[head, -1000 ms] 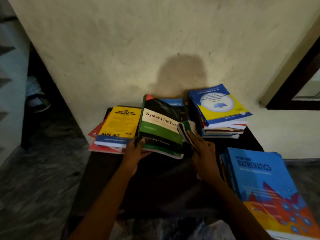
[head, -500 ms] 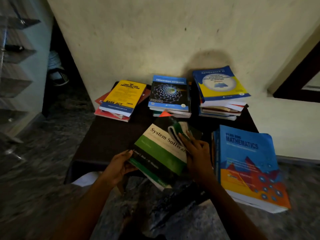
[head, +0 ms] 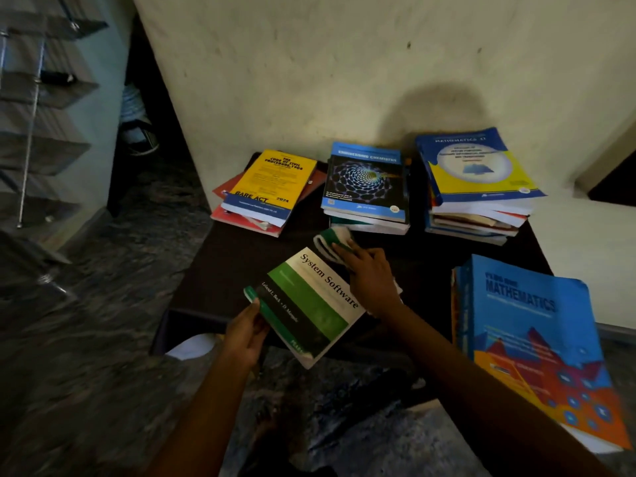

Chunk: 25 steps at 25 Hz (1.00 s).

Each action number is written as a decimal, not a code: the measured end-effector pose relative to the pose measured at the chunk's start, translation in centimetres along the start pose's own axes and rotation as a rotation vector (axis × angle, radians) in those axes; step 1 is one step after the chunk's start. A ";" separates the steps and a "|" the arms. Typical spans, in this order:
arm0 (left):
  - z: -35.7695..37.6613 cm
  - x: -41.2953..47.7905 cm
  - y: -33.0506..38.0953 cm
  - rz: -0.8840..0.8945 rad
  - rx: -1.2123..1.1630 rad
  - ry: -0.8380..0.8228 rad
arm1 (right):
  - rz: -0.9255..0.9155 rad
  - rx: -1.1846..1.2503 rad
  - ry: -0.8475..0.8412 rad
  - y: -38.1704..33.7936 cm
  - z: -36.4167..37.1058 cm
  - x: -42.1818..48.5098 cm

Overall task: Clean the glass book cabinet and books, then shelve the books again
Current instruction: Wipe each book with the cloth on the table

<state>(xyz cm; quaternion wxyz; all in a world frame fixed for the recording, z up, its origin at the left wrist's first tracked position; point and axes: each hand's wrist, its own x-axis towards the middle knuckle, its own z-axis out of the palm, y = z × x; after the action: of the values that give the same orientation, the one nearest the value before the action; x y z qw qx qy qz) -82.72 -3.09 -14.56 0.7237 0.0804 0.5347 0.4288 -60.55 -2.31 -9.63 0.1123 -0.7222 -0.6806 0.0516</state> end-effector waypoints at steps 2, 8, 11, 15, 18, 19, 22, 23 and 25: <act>-0.6 0.3 0.2 -0.005 -0.006 -0.038 | 0.081 -0.031 -0.092 -0.2 1.1 2.8; -1.1 0.6 0.4 -0.042 -0.028 -0.060 | 0.010 -0.085 -0.146 -5.3 4.9 3.2; -1.4 0.4 0.6 -0.044 -0.059 -0.069 | -0.128 0.014 -0.203 -9.6 5.9 -0.7; -1.6 -0.1 1.0 -0.071 -0.152 -0.064 | -0.252 0.090 -0.240 -10.7 5.4 -4.8; -1.4 -0.3 0.9 -0.095 -0.143 -0.068 | -0.179 0.055 -0.029 -5.9 3.5 -3.7; -1.3 -0.4 0.9 -0.092 -0.130 -0.068 | -0.037 0.028 0.035 -3.5 2.8 -3.0; -1.2 -0.3 0.6 -0.068 -0.092 -0.070 | 0.296 -0.101 -0.021 2.0 1.2 -2.4; -1.2 -0.3 0.5 -0.063 -0.077 -0.073 | 0.304 -0.120 -0.078 2.1 1.5 -3.0; -1.4 -0.2 0.3 -0.059 -0.071 -0.080 | 0.233 -0.152 -0.084 0.3 3.2 -4.8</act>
<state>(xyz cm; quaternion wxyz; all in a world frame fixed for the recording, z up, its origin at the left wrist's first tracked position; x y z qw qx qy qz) -84.05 -3.49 -14.82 0.7592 0.0560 0.4920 0.4224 -61.31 -6.79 -13.14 0.0220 -0.7999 -0.5981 0.0427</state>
